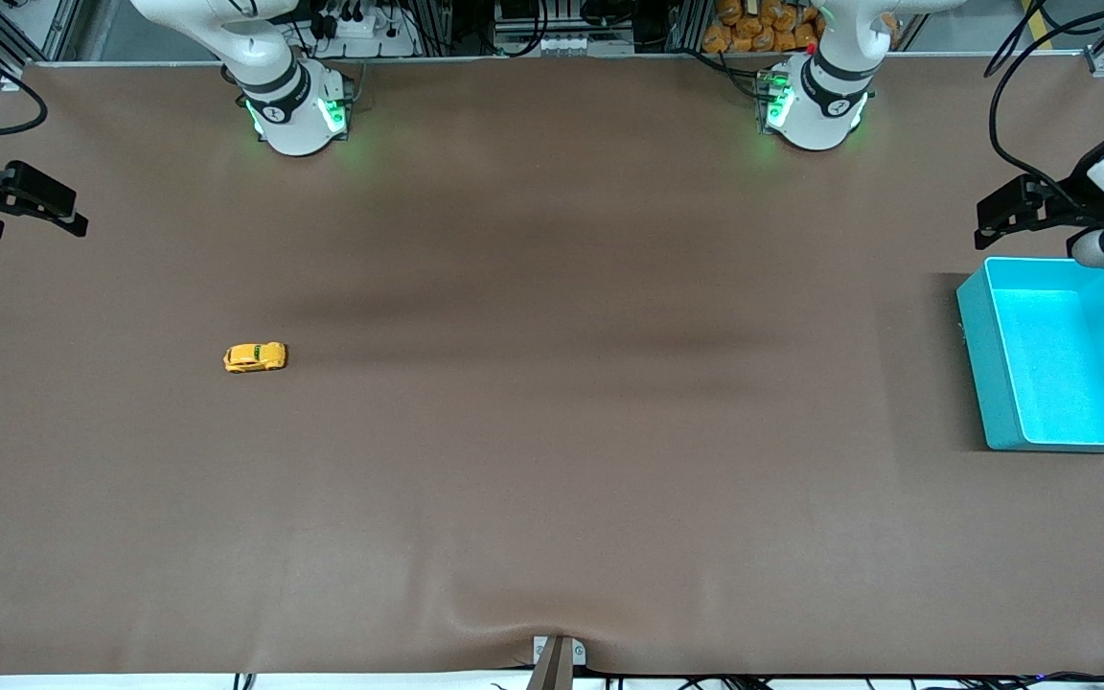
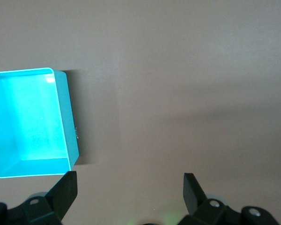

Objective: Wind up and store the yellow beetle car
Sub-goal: 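Reach the right gripper toward the yellow toy car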

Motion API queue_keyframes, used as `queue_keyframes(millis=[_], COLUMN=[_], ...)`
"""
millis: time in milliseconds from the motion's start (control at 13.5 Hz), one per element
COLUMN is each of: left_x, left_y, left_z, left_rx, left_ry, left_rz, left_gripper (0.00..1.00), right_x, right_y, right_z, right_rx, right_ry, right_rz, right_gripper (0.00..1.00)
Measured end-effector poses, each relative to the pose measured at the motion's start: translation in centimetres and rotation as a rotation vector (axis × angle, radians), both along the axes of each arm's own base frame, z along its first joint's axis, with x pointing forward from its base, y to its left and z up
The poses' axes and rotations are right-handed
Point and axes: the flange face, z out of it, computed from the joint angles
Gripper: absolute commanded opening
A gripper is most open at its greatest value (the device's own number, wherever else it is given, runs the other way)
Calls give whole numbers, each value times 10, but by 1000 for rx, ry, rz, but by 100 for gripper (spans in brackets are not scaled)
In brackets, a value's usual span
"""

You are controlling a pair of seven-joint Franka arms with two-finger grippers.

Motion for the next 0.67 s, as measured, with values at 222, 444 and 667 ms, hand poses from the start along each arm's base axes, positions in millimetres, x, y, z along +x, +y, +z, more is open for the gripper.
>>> queue_keyframes(millis=[222,444,667], left_x=[0,0,0], left_y=[1,2,4], left_z=[0,0,0], left_rx=[-1,-1,-1], left_ry=[0,0,0], left_rz=[2,4,8], left_gripper=[100,100,100], right_x=[1,9,19], right_y=[0,1,2], right_z=[-9,-25,-53], right_rx=[0,-3,-5], right_ry=[17,29,21], right_rz=[0,-1,12], right_gripper=[100,100,100])
